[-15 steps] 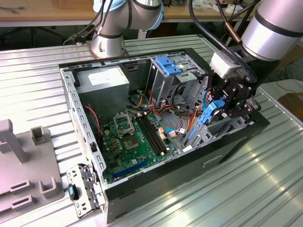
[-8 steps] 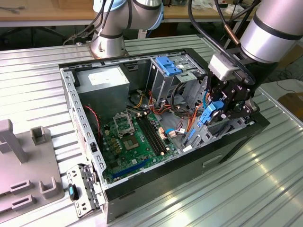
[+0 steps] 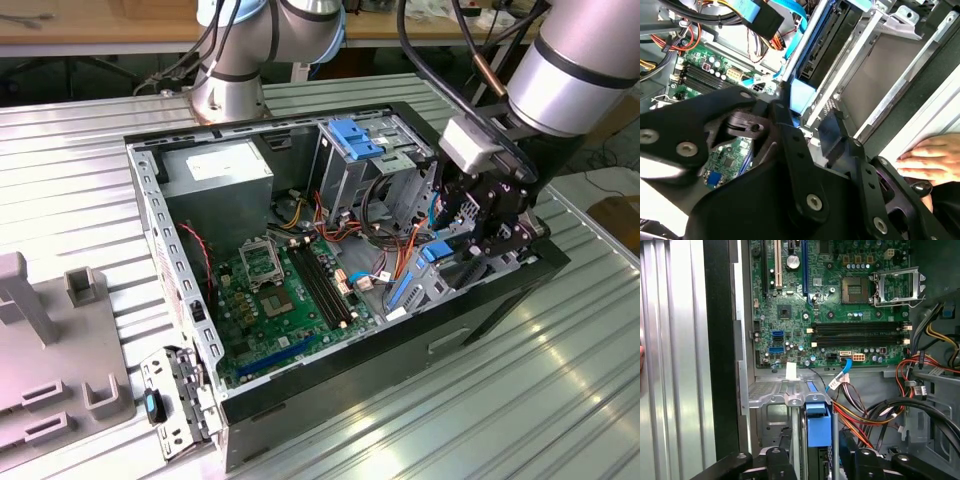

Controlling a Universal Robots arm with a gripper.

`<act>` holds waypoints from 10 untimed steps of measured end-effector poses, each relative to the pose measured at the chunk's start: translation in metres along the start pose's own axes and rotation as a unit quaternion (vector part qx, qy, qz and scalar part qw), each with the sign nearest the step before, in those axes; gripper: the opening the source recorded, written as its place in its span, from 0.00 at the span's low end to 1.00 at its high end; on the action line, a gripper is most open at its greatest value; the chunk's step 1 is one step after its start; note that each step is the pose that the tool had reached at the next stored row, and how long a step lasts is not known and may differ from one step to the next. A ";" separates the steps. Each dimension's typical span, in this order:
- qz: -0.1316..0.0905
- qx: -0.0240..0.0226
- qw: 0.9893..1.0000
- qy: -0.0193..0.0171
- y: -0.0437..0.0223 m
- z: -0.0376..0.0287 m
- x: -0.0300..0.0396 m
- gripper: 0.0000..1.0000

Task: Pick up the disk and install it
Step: 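Insert the disk into the insertion slot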

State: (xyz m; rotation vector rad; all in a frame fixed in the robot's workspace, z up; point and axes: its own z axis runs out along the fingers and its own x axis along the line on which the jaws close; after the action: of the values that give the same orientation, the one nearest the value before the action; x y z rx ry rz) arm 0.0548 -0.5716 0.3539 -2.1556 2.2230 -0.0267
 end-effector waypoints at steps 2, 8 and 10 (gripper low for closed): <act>0.000 0.000 1.000 0.000 -0.0013 0.0001 -0.0001 0.36; 0.000 0.000 1.000 0.000 -0.0151 0.0014 -0.0004 0.11; 0.000 0.000 1.000 0.000 -0.0214 0.0024 -0.0006 0.11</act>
State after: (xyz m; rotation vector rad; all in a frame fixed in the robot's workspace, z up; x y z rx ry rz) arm 0.0763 -0.5716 0.3525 -2.1554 2.2229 -0.0266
